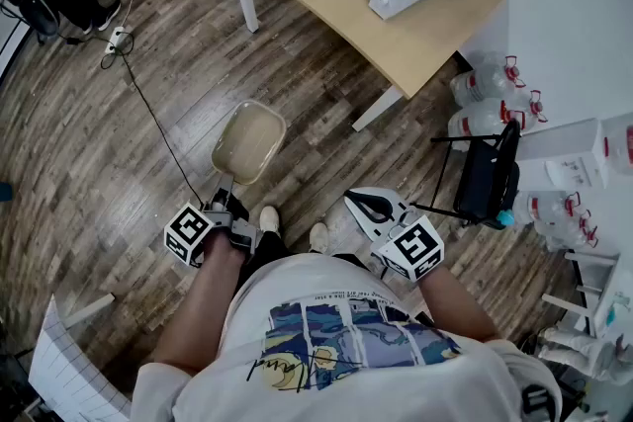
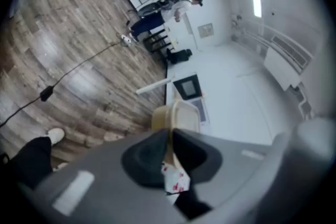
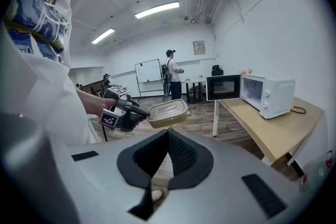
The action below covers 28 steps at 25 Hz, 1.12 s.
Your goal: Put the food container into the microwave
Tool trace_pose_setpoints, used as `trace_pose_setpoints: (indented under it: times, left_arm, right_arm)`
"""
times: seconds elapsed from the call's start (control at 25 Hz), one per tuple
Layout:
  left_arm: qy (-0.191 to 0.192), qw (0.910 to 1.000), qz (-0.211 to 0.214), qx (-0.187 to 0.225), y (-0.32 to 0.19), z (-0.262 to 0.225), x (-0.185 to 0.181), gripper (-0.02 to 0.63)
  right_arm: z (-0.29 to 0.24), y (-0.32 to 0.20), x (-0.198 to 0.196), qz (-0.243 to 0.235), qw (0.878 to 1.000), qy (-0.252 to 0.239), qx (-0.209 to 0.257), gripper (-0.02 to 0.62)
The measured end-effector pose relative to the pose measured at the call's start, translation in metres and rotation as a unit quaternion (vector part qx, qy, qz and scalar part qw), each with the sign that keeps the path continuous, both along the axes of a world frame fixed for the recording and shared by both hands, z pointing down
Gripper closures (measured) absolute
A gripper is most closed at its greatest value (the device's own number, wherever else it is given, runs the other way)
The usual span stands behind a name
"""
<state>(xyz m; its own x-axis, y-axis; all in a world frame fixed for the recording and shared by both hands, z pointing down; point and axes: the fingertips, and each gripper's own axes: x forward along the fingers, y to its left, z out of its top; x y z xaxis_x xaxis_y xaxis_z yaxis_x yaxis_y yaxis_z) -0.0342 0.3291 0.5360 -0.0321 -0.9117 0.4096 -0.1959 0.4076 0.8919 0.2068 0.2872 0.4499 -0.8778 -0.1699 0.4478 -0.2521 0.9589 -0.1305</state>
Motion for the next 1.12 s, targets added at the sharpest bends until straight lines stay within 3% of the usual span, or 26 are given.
trace_pose_setpoints:
  times: [0.24, 0.48, 0.72, 0.8, 1.12]
  left_arm:
    - [0.004, 1.0000, 0.003, 0.004, -0.003, -0.002, 0.049, 0.566]
    - [0.006, 0.9999, 0.011, 0.008, -0.029, -0.006, 0.059, 0.566]
    - [0.006, 0.9992, 0.032, 0.024, -0.087, -0.004, 0.025, 0.566]
    - [0.004, 0.9987, 0.041, 0.030, -0.114, -0.004, 0.008, 0.566]
    - [-0.003, 0.9951, 0.084, 0.052, -0.216, -0.025, -0.072, 0.566]
  right_arm:
    - [0.009, -0.008, 0.046, 0.013, 0.999, -0.019, -0.034, 0.588]
    - [0.010, -0.028, 0.049, 0.023, 0.999, -0.024, -0.025, 0.588]
    - [0.013, -0.077, 0.016, 0.047, 0.999, -0.010, -0.009, 0.584]
    - [0.009, -0.099, 0.000, 0.060, 0.998, -0.008, -0.005, 0.537]
    - [-0.015, -0.168, -0.094, 0.079, 0.996, 0.014, 0.032, 0.515]
